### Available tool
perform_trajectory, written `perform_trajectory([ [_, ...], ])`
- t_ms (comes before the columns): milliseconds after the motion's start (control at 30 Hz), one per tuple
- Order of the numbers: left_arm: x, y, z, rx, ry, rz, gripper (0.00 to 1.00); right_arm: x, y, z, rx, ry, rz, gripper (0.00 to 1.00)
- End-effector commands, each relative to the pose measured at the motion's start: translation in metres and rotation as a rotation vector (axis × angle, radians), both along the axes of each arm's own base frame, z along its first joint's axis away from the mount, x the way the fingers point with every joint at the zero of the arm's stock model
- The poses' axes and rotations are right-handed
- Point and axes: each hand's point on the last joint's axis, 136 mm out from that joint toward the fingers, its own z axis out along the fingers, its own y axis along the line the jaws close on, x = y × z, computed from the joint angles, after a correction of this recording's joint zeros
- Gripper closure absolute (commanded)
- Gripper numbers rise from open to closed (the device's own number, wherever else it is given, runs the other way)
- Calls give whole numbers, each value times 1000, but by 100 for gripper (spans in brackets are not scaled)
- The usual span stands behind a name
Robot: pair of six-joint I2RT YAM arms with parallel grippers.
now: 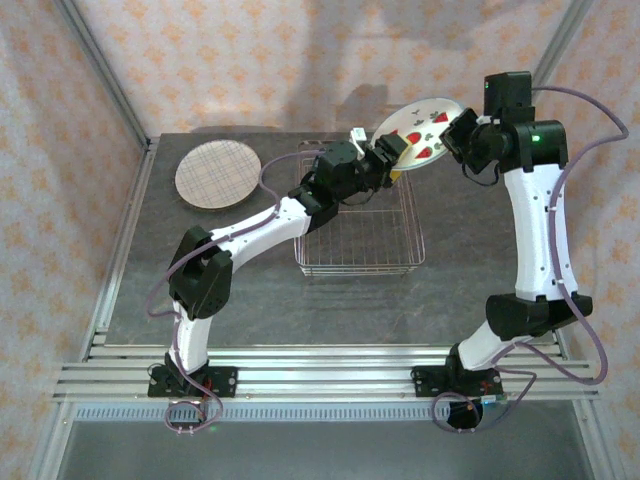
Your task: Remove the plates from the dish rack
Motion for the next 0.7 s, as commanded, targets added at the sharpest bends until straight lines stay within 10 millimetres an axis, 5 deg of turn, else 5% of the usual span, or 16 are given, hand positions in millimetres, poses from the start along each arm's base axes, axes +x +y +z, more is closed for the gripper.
perform_trajectory([
  [0,-4,-1,26,-46,-59,-22,48,0,1,50,70,-192,1,100],
  [167,-5,6,31,-16,-77,-14,53,-1,-1,46,73,-186,2,100],
  [533,2,25,24,16,-77,13,82,-1,5,34,105,-173,23,100],
  [567,-3,30,40,0,-100,13,83,-1,5,34,105,-175,24,100],
  [667,-4,32,41,0,-101,12,88,-2,7,30,109,-172,35,100],
])
